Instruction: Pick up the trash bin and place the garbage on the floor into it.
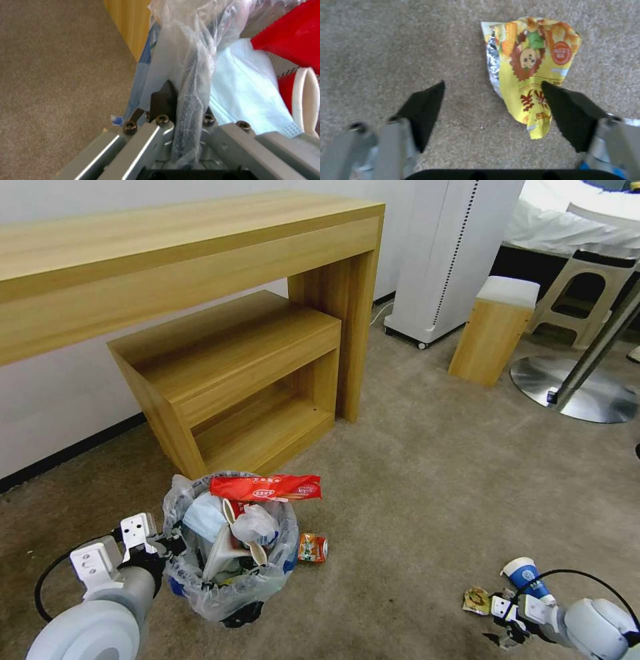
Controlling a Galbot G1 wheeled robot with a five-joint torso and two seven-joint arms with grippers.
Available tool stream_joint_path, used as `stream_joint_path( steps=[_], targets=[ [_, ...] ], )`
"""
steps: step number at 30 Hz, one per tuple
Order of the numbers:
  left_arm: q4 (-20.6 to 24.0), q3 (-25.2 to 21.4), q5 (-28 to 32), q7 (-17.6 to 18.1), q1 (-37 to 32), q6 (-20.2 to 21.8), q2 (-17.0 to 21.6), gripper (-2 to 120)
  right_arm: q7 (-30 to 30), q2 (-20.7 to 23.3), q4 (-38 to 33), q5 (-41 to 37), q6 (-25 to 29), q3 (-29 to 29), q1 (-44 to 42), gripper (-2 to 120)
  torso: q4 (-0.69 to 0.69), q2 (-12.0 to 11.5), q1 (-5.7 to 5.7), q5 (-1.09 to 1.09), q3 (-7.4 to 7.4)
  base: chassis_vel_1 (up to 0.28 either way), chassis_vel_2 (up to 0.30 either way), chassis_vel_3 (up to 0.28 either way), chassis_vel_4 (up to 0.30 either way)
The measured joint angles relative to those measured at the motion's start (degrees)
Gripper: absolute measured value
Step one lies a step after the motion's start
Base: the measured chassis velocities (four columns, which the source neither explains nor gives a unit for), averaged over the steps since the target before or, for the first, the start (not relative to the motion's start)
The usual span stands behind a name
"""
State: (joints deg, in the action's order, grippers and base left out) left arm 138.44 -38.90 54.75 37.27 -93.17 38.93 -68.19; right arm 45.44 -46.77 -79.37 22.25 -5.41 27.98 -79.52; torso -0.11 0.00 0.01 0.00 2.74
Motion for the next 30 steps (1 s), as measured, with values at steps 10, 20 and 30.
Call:
stream_joint_path(
  steps=[10,20,30],
  targets=[
    [-0.9,0.2,0.2,0.0,0.8,0.0,0.1,0,-0.5,-0.5,2.2,-0.2,0.1,-1.0,2.0,63,0.0,0.0,0.0,0.0,0.0,0.0,0.0,0.0,0.0],
    [-1.5,0.7,0.2,-0.1,1.3,0.0,-0.3,0,-1.0,-0.7,4.7,-0.4,0.2,-1.7,4.1,42,0.0,0.0,0.0,0.0,0.0,0.0,0.0,0.0,0.0],
    [-1.9,0.7,0.2,-0.2,1.5,0.0,-0.3,0,-1.3,-0.8,6.3,-0.5,0.2,-2.4,6.1,10,0.0,0.0,0.0,0.0,0.0,0.0,0.0,0.0,0.0]
  ],
)
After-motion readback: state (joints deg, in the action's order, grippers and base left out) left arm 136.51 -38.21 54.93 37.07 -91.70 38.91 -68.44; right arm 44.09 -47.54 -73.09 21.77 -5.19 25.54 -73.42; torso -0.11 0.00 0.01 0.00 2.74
